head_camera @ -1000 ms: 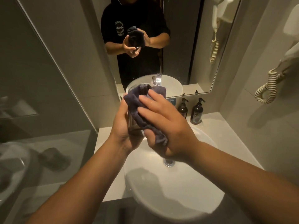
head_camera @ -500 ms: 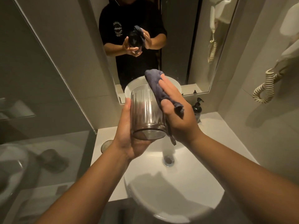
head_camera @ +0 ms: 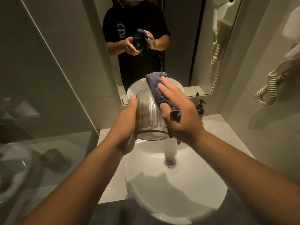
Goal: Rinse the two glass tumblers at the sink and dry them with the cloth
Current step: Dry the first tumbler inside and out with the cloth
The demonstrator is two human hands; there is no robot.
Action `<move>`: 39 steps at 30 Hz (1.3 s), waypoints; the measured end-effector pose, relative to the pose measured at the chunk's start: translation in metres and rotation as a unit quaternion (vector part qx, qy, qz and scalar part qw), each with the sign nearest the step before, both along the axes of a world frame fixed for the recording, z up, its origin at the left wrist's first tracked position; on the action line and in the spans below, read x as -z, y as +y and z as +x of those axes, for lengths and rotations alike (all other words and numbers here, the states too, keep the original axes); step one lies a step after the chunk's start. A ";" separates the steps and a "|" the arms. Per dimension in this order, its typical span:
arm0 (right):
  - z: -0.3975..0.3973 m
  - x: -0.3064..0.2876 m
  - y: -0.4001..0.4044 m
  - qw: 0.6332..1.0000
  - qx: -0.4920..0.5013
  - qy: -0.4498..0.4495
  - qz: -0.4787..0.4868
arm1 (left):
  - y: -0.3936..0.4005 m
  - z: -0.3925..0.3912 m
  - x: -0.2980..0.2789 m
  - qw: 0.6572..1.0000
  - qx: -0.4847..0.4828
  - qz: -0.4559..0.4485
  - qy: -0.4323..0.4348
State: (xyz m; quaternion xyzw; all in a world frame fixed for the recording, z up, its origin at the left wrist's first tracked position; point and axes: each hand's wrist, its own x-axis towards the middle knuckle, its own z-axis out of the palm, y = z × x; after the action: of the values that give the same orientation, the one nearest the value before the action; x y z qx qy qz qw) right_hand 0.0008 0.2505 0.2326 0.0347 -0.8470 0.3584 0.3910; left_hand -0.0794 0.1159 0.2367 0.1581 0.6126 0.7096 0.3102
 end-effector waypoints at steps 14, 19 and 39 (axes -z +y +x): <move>0.026 0.025 -0.028 0.993 -0.070 0.044 0.086 | 0.003 -0.014 0.020 0.961 0.080 0.189 -0.185; 0.011 0.008 -0.016 0.996 -0.064 -0.013 -0.063 | 0.000 -0.007 0.022 0.944 0.123 0.227 -0.206; 0.005 -0.002 -0.009 0.998 0.000 -0.020 0.053 | 0.002 -0.001 0.019 0.990 0.033 0.119 -0.062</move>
State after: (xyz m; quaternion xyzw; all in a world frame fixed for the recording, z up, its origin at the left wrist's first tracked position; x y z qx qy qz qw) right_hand 0.0062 0.2411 0.2343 0.0481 -0.8726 0.3133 0.3716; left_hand -0.0799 0.1177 0.2182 0.1698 0.4980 0.7750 0.3500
